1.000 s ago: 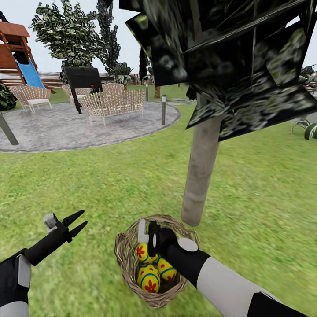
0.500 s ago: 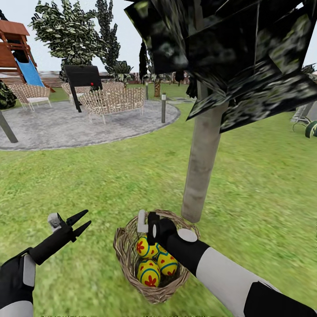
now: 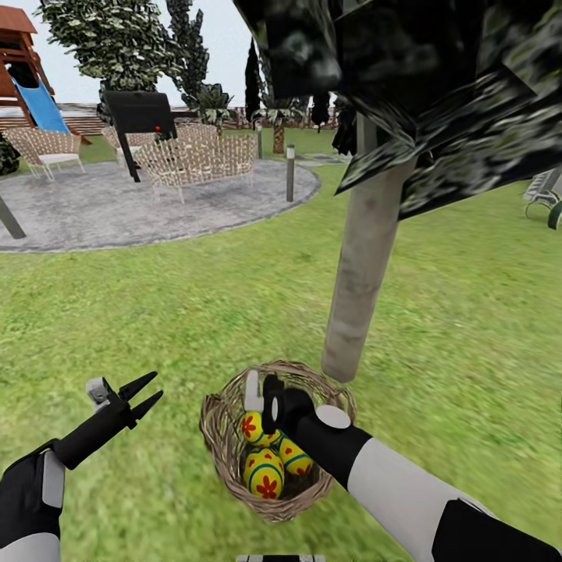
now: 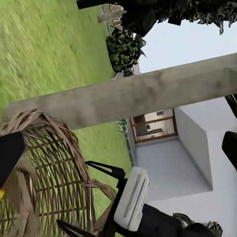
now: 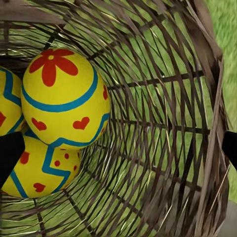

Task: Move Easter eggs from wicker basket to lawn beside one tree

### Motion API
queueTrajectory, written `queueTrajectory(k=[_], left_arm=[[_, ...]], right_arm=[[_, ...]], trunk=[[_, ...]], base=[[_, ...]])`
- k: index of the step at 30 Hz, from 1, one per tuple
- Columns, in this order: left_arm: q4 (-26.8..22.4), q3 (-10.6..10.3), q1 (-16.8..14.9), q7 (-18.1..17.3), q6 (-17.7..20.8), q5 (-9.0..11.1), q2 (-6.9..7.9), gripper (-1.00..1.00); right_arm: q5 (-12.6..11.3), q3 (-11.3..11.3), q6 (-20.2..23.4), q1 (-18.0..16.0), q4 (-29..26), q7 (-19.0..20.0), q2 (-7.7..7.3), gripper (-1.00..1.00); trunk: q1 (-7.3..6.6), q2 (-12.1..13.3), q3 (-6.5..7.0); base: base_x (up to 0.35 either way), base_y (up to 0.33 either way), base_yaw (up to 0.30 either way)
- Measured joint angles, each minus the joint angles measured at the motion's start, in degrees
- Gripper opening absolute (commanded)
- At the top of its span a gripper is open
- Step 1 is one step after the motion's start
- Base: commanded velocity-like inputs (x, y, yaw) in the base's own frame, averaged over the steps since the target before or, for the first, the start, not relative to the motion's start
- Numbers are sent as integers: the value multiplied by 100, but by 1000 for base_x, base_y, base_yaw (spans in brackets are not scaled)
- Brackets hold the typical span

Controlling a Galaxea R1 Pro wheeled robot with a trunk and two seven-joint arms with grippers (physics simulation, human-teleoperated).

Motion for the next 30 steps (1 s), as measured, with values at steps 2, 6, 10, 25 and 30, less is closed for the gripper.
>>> queueTrajectory(k=[2, 6, 10, 25, 30], left_arm=[[2, 0, -1, 0, 0, 0, -5, 100], [4, 0, -1, 0, 0, 0, -8, 100], [4, 0, -1, 0, 0, 0, -9, 100], [4, 0, -1, 0, 6, 0, -8, 100], [4, 0, -1, 0, 9, 0, -7, 100]], right_arm=[[-4, 4, 0, 1, 9, -25, 0, 100], [-4, 6, -2, 0, 14, -38, 0, 100], [11, 12, -4, 3, -18, -41, 0, 100], [18, -4, 1, 3, -66, -59, 0, 100], [7, -218, -8, 3, -28, -625, 0, 100]], trunk=[[5, -3, -44], [15, -8, -133], [26, -13, -222], [64, -33, -554], [77, -40, -665]], base=[[0, 0, 0], [0, 0, 0], [0, 0, 0], [0, 0, 0], [0, 0, 0]])
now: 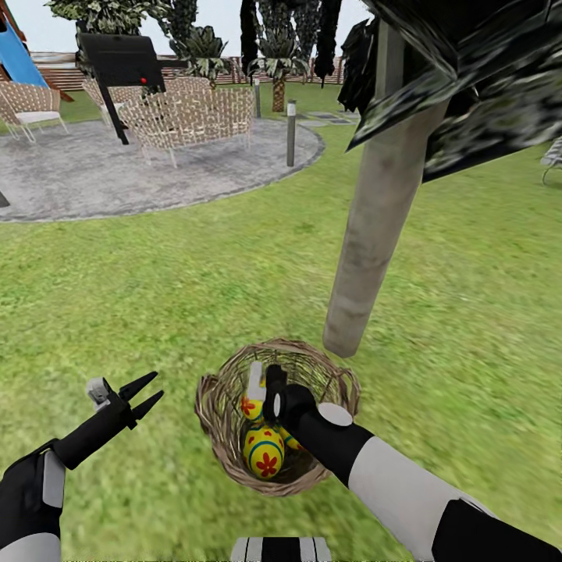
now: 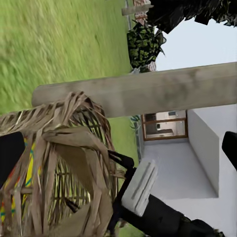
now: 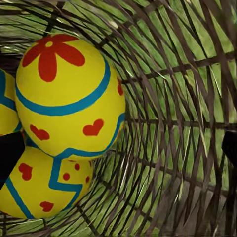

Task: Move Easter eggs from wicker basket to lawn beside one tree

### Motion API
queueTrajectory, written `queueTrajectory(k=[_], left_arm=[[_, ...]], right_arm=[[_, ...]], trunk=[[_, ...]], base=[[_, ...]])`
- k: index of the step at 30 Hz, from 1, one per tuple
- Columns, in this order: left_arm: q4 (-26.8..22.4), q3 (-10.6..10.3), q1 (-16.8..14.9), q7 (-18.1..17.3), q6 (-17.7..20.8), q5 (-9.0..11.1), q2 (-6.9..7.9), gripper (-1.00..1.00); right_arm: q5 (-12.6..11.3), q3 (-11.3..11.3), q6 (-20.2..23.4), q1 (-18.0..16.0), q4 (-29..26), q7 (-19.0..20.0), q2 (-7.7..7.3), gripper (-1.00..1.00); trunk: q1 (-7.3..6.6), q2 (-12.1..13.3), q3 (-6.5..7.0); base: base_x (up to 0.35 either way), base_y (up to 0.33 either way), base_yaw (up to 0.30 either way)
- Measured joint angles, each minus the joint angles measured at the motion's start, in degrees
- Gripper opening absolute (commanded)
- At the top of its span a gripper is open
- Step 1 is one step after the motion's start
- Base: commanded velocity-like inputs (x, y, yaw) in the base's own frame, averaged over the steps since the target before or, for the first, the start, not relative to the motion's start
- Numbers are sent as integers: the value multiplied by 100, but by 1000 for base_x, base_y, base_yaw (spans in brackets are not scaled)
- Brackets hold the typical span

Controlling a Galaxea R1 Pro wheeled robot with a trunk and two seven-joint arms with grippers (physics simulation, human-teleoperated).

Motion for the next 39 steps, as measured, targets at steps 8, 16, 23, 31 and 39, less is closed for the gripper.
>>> queueTrajectory(k=[8, 16, 23, 31, 39], left_arm=[[0, 6, 0, -6, 1, 4, -2, 100], [14, 2, -1, -9, 1, 10, -2, 100], [9, 5, 1, -9, -8, 10, -58, 100], [7, 0, 0, -9, -8, 10, -80, 100], [0, 0, 0, -9, -8, 9, -81, 100]], right_arm=[[-11, -513, -4, 0, 46, -206, 0, 100], [-28, -512, -256, 0, 193, -195, 0, 100], [9, -486, -296, 1, 335, -156, 0, 100], [-1, -462, -833, 0, 337, -114, 0, 100], [-5, -468, -1091, 0, 287, -113, 0, 100]], trunk=[[10, -6, -89], [10, -6, -89], [10, -6, -90], [18, -10, -156], [28, -15, -245]], base=[[0, 0, 0], [84, -23, 0], [41, -11, 0], [0, 0, 0], [0, 0, 0]])
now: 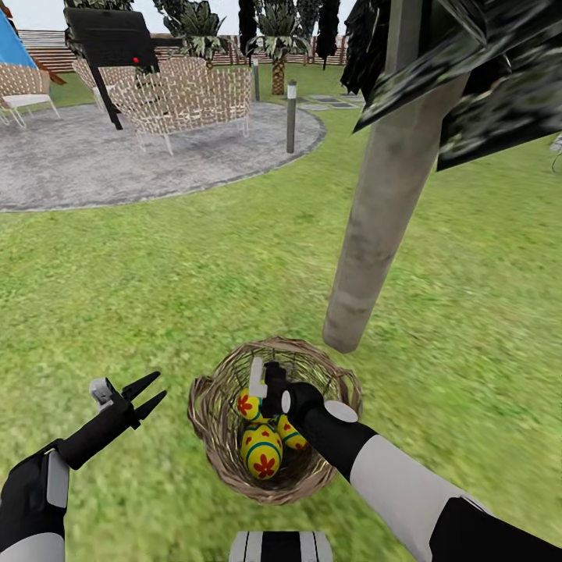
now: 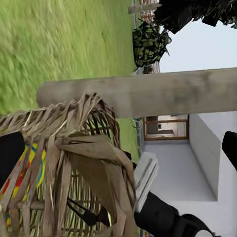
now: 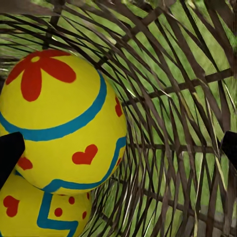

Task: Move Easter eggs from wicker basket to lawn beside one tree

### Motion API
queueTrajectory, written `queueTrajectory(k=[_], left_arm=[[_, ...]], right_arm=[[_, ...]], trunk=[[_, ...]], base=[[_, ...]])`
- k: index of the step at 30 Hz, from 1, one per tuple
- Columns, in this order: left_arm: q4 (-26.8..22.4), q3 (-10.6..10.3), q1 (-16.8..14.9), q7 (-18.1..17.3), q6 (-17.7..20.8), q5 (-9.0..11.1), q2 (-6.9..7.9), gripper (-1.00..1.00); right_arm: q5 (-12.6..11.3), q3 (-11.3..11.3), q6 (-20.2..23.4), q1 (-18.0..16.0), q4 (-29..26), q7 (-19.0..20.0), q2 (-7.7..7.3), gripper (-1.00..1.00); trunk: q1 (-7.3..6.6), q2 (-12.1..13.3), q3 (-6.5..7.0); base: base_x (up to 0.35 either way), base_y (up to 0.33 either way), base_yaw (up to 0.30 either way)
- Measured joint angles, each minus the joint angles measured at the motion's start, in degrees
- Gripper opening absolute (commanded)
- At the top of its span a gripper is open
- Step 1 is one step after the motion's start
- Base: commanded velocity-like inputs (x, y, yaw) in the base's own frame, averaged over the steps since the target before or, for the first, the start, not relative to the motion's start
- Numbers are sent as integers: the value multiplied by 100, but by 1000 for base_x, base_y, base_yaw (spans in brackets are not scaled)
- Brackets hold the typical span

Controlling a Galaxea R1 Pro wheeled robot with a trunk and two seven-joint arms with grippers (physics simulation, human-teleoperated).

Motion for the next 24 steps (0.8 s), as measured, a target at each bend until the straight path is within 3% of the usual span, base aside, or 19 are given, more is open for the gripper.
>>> queueTrajectory(k=[13, 17, 24], left_arm=[[0, 0, 0, 0, 0, -1, 0, 100], [4, 0, -2, 0, 0, 0, 0, 100], [7, 0, -1, 0, 0, -3, 0, 100]], right_arm=[[-14, 0, -64, 0, 14, 13, 0, 100], [-21, -21, -194, 0, 75, 326, 0, 100], [-19, -43, -219, 0, -6, 477, 0, 100]], trunk=[[21, -11, -177], [26, -13, -222], [36, -19, -310]], base=[[0, 0, 0], [0, 0, 0], [0, 0, 0]])
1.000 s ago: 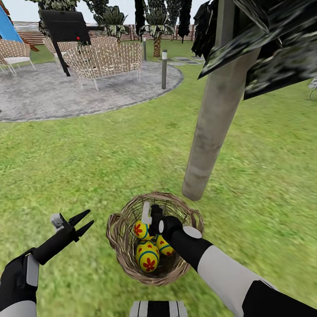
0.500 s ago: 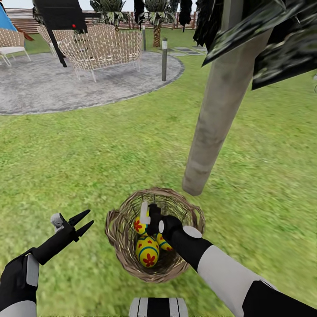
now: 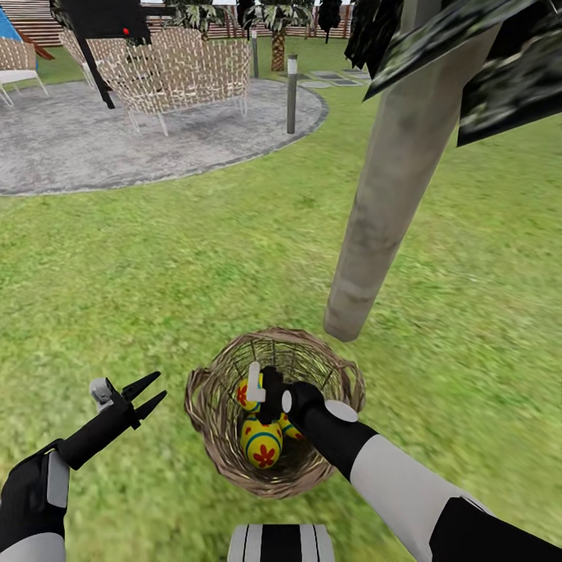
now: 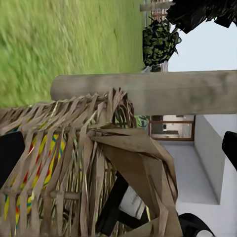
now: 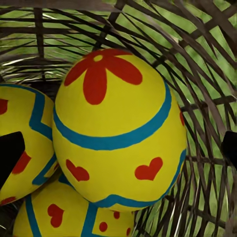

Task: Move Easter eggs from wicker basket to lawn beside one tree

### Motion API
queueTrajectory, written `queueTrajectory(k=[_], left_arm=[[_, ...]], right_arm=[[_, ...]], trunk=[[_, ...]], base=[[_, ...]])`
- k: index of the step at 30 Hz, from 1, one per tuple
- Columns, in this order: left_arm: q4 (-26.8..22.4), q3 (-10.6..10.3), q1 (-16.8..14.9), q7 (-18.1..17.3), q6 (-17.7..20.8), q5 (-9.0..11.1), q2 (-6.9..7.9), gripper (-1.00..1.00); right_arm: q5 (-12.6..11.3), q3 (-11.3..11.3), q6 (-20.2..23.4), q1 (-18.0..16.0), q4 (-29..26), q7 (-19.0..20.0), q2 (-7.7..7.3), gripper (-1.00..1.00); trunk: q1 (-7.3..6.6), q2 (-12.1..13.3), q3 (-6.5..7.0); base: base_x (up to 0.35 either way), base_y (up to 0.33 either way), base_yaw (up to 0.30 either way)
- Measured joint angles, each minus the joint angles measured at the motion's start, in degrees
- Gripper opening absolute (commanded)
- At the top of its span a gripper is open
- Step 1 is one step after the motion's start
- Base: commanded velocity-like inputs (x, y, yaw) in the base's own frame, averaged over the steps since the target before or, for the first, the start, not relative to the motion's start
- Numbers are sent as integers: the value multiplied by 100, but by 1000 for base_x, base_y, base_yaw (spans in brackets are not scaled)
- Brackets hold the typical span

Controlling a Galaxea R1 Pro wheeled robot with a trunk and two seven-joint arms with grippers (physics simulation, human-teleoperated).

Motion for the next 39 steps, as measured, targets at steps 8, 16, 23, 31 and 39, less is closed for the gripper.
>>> queueTrajectory(k=[8, 16, 23, 31, 39], left_arm=[[-7, 0, -3, 0, -1, -1, 0, 100], [-7, 0, 0, 0, -1, 0, 0, 100], [-7, 0, -1, 0, 0, 3, 0, 100], [-7, 0, 1, 0, -1, 2, 0, 100], [-7, 0, 1, 0, -1, 2, 0, 100]], right_arm=[[1, -1, 6, 0, -14, -27, 0, 100], [2, -1, 16, 0, -11, -32, 0, 100], [5, -5, 28, 0, -22, -45, 0, 100], [16, -10, 66, 0, -82, -293, 0, 100], [19, -10, 86, 0, -133, -409, 0, 100]], trunk=[[8, -4, -66], [29, -14, -243], [41, -21, -354], [44, -22, -376], [60, -30, -509]], base=[[0, 0, 0], [0, 0, 0], [0, 0, 0], [0, 0, 0], [0, 0, 0]])
